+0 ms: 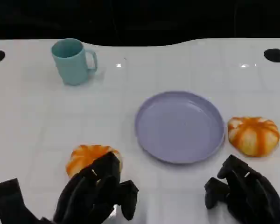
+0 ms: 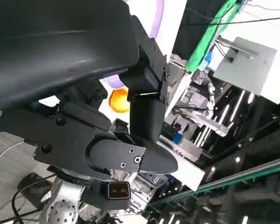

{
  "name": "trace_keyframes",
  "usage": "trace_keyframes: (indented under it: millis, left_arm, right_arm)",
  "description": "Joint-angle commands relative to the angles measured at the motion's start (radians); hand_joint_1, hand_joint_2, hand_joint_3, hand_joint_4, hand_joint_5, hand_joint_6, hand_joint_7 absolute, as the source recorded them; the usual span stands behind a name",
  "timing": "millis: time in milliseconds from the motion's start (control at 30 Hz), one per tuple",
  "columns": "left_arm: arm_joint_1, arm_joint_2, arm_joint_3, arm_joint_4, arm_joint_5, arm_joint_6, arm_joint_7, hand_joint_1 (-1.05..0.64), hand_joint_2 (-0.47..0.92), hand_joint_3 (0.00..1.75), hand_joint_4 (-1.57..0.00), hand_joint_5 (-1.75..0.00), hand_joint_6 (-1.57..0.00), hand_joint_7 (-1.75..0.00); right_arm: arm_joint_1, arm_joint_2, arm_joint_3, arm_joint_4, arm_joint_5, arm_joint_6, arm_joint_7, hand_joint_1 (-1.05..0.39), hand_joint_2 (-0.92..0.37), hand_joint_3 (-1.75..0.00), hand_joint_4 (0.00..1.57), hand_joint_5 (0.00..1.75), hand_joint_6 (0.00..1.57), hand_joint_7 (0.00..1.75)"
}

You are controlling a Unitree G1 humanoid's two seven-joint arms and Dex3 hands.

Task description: Grasp the bread from the table and place it into the plate.

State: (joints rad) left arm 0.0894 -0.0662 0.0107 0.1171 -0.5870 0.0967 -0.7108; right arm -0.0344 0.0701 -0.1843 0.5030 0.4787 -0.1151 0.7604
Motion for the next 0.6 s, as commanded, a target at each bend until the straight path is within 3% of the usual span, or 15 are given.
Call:
trace_keyframes:
  millis: [33, 600]
  left_arm:
    - [0.004, 0.008, 0.007, -0.001, 0.004, -0.010, -0.007, -0.69, 0.92, 0.21, -0.97, -1.75, -0.73, -1.75]
    - [0.001, 0.010, 0.008, 0.000, 0.002, -0.010, -0.013, -0.69, 0.92, 0.22, -0.97, -1.75, -0.73, -1.75]
  right_arm:
    - [0.009, -0.008, -0.005, 0.002, 0.002, 0.002, -0.006, -0.55, -0.92, -0.25, 0.78, 1.64, 0.67, 1.42]
    - [0.008, -0.007, -0.004, 0.001, 0.002, -0.002, -0.003, -0.55, -0.92, -0.27, 0.78, 1.65, 0.67, 1.42]
